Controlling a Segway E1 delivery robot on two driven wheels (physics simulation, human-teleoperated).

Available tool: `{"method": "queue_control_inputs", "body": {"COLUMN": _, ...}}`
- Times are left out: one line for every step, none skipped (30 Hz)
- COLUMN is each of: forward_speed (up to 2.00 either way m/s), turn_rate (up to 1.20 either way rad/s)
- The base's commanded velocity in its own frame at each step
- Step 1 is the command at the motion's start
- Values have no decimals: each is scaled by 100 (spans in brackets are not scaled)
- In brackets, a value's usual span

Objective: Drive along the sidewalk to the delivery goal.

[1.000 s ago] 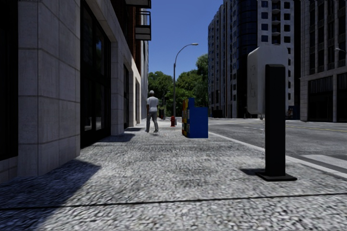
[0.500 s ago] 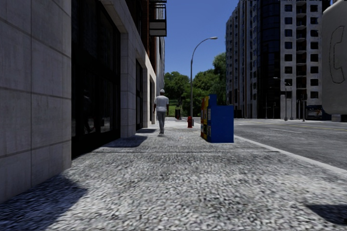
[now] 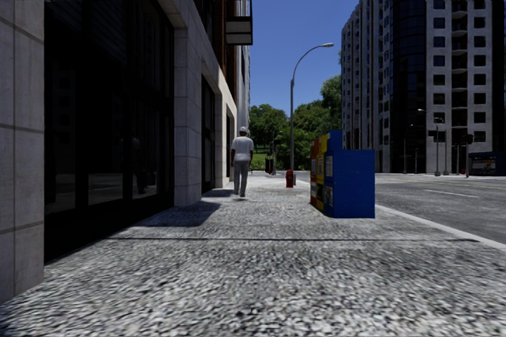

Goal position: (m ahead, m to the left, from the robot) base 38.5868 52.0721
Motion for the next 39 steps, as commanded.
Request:
{"method": "queue_control_inputs", "body": {"forward_speed": 200, "turn_rate": 0}}
{"method": "queue_control_inputs", "body": {"forward_speed": 200, "turn_rate": 0}}
{"method": "queue_control_inputs", "body": {"forward_speed": 200, "turn_rate": 0}}
{"method": "queue_control_inputs", "body": {"forward_speed": 200, "turn_rate": 0}}
{"method": "queue_control_inputs", "body": {"forward_speed": 200, "turn_rate": 0}}
{"method": "queue_control_inputs", "body": {"forward_speed": 200, "turn_rate": 0}}
{"method": "queue_control_inputs", "body": {"forward_speed": 200, "turn_rate": 0}}
{"method": "queue_control_inputs", "body": {"forward_speed": 200, "turn_rate": 0}}
{"method": "queue_control_inputs", "body": {"forward_speed": 200, "turn_rate": 0}}
{"method": "queue_control_inputs", "body": {"forward_speed": 200, "turn_rate": 0}}
{"method": "queue_control_inputs", "body": {"forward_speed": 200, "turn_rate": 0}}
{"method": "queue_control_inputs", "body": {"forward_speed": 200, "turn_rate": 0}}
{"method": "queue_control_inputs", "body": {"forward_speed": 200, "turn_rate": 0}}
{"method": "queue_control_inputs", "body": {"forward_speed": 200, "turn_rate": 0}}
{"method": "queue_control_inputs", "body": {"forward_speed": 200, "turn_rate": 0}}
{"method": "queue_control_inputs", "body": {"forward_speed": 200, "turn_rate": 0}}
{"method": "queue_control_inputs", "body": {"forward_speed": 200, "turn_rate": 0}}
{"method": "queue_control_inputs", "body": {"forward_speed": 200, "turn_rate": 0}}
{"method": "queue_control_inputs", "body": {"forward_speed": 200, "turn_rate": 0}}
{"method": "queue_control_inputs", "body": {"forward_speed": 200, "turn_rate": 0}}
{"method": "queue_control_inputs", "body": {"forward_speed": 200, "turn_rate": 0}}
{"method": "queue_control_inputs", "body": {"forward_speed": 200, "turn_rate": 0}}
{"method": "queue_control_inputs", "body": {"forward_speed": 200, "turn_rate": 0}}
{"method": "queue_control_inputs", "body": {"forward_speed": 200, "turn_rate": 0}}
{"method": "queue_control_inputs", "body": {"forward_speed": 200, "turn_rate": 0}}
{"method": "queue_control_inputs", "body": {"forward_speed": 200, "turn_rate": 0}}
{"method": "queue_control_inputs", "body": {"forward_speed": 200, "turn_rate": 0}}
{"method": "queue_control_inputs", "body": {"forward_speed": 200, "turn_rate": 0}}
{"method": "queue_control_inputs", "body": {"forward_speed": 200, "turn_rate": 0}}
{"method": "queue_control_inputs", "body": {"forward_speed": 200, "turn_rate": 0}}
{"method": "queue_control_inputs", "body": {"forward_speed": 200, "turn_rate": 0}}
{"method": "queue_control_inputs", "body": {"forward_speed": 200, "turn_rate": -6}}
{"method": "queue_control_inputs", "body": {"forward_speed": 200, "turn_rate": -17}}
{"method": "queue_control_inputs", "body": {"forward_speed": 200, "turn_rate": -17}}
{"method": "queue_control_inputs", "body": {"forward_speed": 200, "turn_rate": -21}}
{"method": "queue_control_inputs", "body": {"forward_speed": 200, "turn_rate": -22}}
{"method": "queue_control_inputs", "body": {"forward_speed": 200, "turn_rate": -22}}
{"method": "queue_control_inputs", "body": {"forward_speed": 200, "turn_rate": -22}}
{"method": "queue_control_inputs", "body": {"forward_speed": 200, "turn_rate": -18}}
